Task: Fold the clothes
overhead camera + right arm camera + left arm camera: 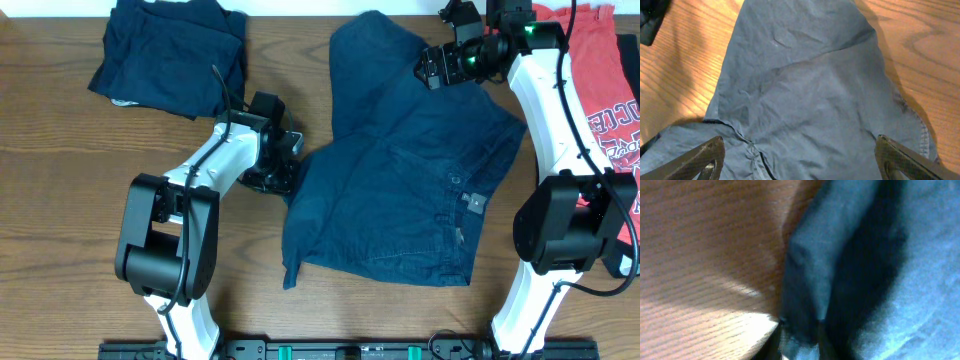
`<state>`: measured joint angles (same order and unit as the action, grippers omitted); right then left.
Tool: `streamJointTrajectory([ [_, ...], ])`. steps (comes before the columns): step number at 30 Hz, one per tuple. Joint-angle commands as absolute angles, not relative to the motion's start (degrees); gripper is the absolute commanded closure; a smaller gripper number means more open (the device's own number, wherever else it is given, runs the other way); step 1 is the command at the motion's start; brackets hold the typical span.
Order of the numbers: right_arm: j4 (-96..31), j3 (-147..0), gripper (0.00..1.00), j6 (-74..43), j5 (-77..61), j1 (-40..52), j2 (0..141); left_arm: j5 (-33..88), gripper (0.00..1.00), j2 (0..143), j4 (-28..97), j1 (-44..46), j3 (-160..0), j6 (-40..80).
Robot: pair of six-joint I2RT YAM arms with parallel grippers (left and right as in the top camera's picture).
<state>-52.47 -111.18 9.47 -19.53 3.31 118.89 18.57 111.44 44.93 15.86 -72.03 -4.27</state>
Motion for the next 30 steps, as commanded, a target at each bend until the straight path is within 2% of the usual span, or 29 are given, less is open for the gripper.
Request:
streamJointTrajectory([
  [1,-52.51,-111.22,0.06,8.86,-19.51,3.81,118.96,16.36,0.94,112.09,44.86,15.97,-71.55,-3.88],
  [14,-52.49,-111.22,0.07,8.86,-19.53,3.81,118.96,-4.05,0.94,109.21,46.68,10.9,-75.42,10.31],
  [23,-52.53,-111.22,0.06,8.86,-19.53,3.81,118.96,-12.88,0.94,104.97,37.58,6.46,-77.93,10.35],
  [24,-52.58,-111.22,0.06,8.86,-19.53,3.81,118.96,-13.67,0.83,104.9,36.6,6.35,-77.93,10.31],
  [25,-52.71,-111.22,0.06,8.86,-19.53,3.81,118.96,-14.2,0.64,104.9,35.94,6.28,-77.93,10.17],
  [26,-52.86,-111.22,0.06,8.86,-19.53,3.81,118.96,-14.28,0.55,104.9,35.68,6.28,-77.93,10.15],
  [29,-54.13,-111.22,0.07,8.84,-19.53,3.81,118.96,-14.24,0.34,104.79,36.73,6.28,-77.93,10.17],
  [30,-54.74,-111.22,0.08,8.82,-19.57,3.84,118.96,-14.22,0.3,104.77,37.67,6.28,-77.93,10.17],
])
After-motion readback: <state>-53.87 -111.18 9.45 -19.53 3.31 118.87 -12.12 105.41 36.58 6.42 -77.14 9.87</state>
